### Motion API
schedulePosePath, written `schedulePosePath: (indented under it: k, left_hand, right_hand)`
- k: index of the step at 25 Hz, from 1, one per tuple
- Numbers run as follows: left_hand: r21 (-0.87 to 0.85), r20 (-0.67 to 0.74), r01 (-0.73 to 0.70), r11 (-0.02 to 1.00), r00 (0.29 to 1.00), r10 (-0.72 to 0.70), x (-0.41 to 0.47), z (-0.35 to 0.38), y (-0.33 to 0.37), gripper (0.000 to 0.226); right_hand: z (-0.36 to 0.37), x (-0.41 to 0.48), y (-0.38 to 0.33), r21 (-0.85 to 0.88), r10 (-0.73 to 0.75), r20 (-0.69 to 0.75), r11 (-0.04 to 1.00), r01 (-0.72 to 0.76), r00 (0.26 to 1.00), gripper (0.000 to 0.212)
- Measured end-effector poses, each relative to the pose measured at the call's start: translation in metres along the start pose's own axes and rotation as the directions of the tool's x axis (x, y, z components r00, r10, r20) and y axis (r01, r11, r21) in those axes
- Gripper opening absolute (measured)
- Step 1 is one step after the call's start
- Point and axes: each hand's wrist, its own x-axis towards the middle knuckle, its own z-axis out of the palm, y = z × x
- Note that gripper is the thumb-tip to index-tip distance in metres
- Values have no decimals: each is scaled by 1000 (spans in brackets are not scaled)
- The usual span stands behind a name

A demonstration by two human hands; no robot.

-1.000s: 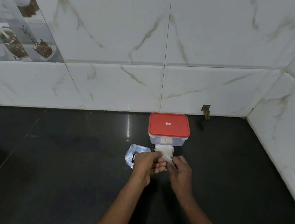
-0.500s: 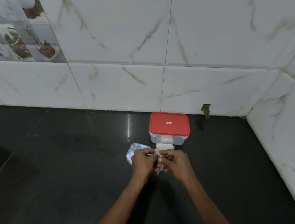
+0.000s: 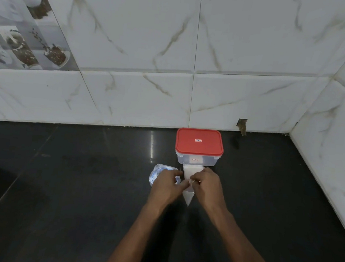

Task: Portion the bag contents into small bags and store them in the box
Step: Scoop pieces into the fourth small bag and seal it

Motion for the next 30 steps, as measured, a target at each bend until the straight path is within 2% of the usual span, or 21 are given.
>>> schedulePosePath:
  k: [1,3,4,8,11,13,15,17,20,22,24,27,30]
  left_hand:
    - [-116,36,-52,992,998,57,-4,-2,-9,39]
    - [-300,109,-38,953,991,74,-13,1,-24,74]
    - [-381,104,-19,925,993,64,-17,5,-28,75]
    - [-522,-48,-24,852,999,-2,-22,19,-50,51]
    - [-598,-148,1,801,983,-112,-17,14,-73,35]
    - [-655,-205,5,755,961,-184,-14,3,-90,30]
    - [-689,-206,20,724,953,-222,-12,-7,-103,28]
    - [-712,-166,54,700,956,-242,-7,-11,-111,25]
    - [-694,-81,94,714,975,-207,2,-7,-115,27]
    - [-676,-49,115,728,979,-200,8,-3,-116,27]
    - [-676,-33,128,725,979,-203,13,0,-116,23]
    - [-697,-38,157,700,966,-254,18,3,-119,25]
    - [-744,-30,163,648,961,-276,20,4,-124,24]
  right_hand:
    - [-4,-2,-3,34,-21,3,999,21,1000,17]
    - [-8,-2,-7,105,-19,43,994,15,999,21]
    - [-8,0,-9,129,-21,64,992,12,998,23]
    - [15,6,-18,224,-40,166,975,2,985,26]
    - [28,16,-20,351,46,160,931,-100,986,16]
    - [37,25,-9,187,120,59,974,-130,991,10]
    - [47,24,3,7,224,41,974,-224,974,16]
    - [63,15,7,47,261,67,963,-265,963,27]
    - [90,4,4,54,161,47,985,-164,986,25]
    - [103,3,0,-58,72,45,996,-70,996,19]
    - [109,6,-4,-184,46,63,982,-34,997,16]
    - [110,9,-8,-320,-44,-16,947,37,999,9]
    - [111,15,-2,-408,-201,-35,897,170,979,27]
